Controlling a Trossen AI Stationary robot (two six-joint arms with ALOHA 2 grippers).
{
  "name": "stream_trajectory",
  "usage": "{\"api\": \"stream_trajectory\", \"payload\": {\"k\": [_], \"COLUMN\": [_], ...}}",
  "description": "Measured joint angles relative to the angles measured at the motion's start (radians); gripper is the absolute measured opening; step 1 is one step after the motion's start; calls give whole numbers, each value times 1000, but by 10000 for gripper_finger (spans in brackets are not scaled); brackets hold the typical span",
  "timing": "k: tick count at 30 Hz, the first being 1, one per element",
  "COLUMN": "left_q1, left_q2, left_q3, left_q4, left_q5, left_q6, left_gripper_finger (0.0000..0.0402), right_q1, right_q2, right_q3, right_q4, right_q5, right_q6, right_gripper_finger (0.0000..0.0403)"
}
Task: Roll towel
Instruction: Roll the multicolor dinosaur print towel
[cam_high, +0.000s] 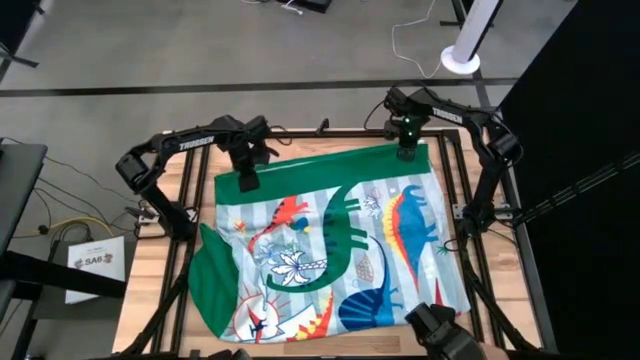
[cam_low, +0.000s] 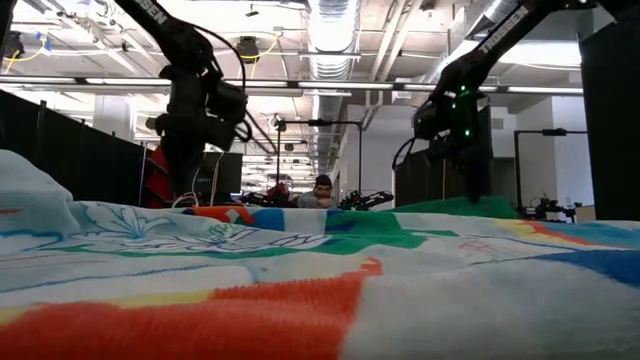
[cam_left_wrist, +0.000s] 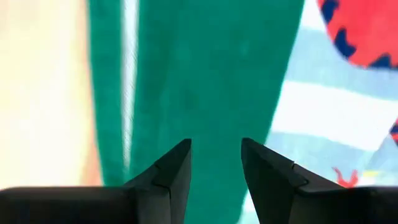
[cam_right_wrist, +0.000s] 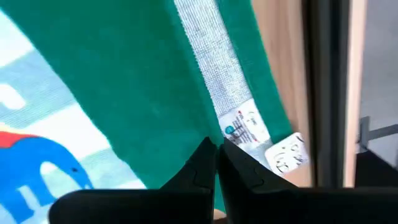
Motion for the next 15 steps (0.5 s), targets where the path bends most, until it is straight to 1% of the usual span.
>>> {"api": "stream_trajectory", "payload": {"k": [5, 9, 13, 15], "left_q1": [0, 0, 0, 0], "left_q2": [0, 0, -4, -18], "left_q3": [0, 0, 0, 0], "left_q4": [48, 60, 15, -11], "left_q5": [-1, -2, -70, -109], "left_q6": [0, -9, -17, -23], "left_gripper_finger": [125, 125, 125, 125], "right_q1": [17, 28, 32, 33], "right_q2": [-74, -151, -227, -262], "right_q3": [0, 0, 7, 19], "right_q4": [-3, -27, -145, -164], "right_q5": [-1, 24, 88, 118], "right_q6": [1, 59, 164, 229], "right_gripper_finger": [0, 0, 0, 0]}}
